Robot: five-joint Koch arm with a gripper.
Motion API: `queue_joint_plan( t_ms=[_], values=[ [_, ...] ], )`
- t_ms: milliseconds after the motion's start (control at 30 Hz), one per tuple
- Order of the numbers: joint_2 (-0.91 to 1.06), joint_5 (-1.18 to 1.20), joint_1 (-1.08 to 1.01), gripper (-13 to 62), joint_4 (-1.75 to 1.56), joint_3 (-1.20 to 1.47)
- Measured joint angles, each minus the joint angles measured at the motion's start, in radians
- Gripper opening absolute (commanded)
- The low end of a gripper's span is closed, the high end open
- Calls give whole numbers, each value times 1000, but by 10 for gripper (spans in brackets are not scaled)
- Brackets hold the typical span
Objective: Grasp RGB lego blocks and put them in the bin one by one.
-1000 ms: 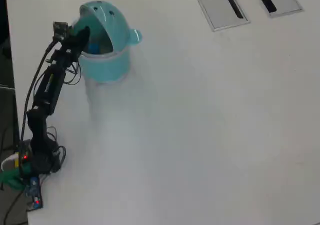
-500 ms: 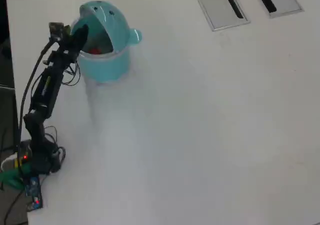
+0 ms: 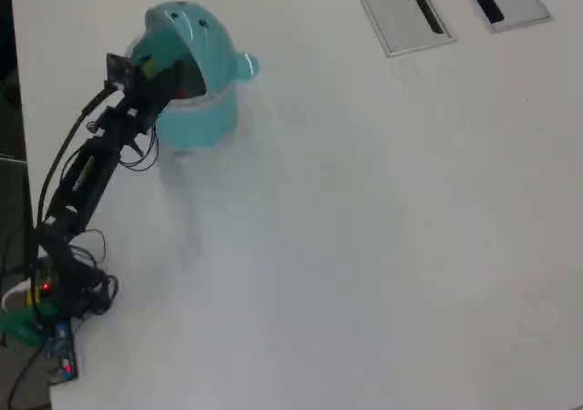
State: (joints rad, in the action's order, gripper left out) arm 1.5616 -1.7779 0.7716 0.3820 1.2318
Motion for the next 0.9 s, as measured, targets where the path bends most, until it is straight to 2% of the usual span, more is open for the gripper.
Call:
queue_joint_plan(
  t_ms=[467,900],
  values=[
    [140,390,-169,310,0,86],
    [265,624,-310,310,0,181]
  ],
)
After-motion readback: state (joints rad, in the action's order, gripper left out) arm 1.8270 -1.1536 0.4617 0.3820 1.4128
